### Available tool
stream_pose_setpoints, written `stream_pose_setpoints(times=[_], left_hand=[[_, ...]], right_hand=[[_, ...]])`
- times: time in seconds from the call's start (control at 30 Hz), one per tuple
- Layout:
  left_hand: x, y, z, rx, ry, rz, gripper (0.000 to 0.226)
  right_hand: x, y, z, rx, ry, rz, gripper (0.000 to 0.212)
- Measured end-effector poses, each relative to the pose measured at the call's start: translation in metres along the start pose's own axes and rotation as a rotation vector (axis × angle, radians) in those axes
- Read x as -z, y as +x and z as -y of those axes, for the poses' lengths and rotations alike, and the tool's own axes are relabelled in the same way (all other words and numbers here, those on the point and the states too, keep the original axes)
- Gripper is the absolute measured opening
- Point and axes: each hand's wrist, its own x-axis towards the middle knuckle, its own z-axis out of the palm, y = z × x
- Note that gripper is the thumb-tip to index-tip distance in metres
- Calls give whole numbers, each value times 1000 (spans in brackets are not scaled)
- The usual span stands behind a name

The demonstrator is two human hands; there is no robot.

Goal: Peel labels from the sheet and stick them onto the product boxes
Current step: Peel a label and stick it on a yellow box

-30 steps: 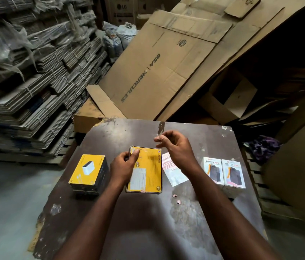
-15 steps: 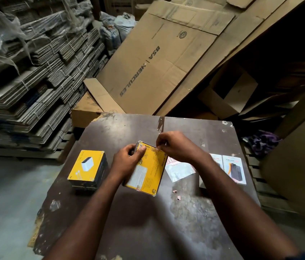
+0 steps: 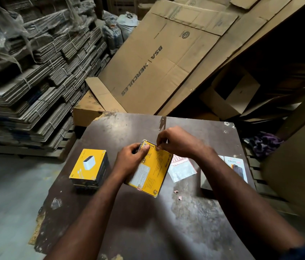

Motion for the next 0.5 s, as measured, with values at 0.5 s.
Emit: stream_pose_setpoints(times=[0.5], left_hand=[[2,-4,-7,-21,-16,16,55]], right_hand=[[7,-1,-5,46,-8,9,14]])
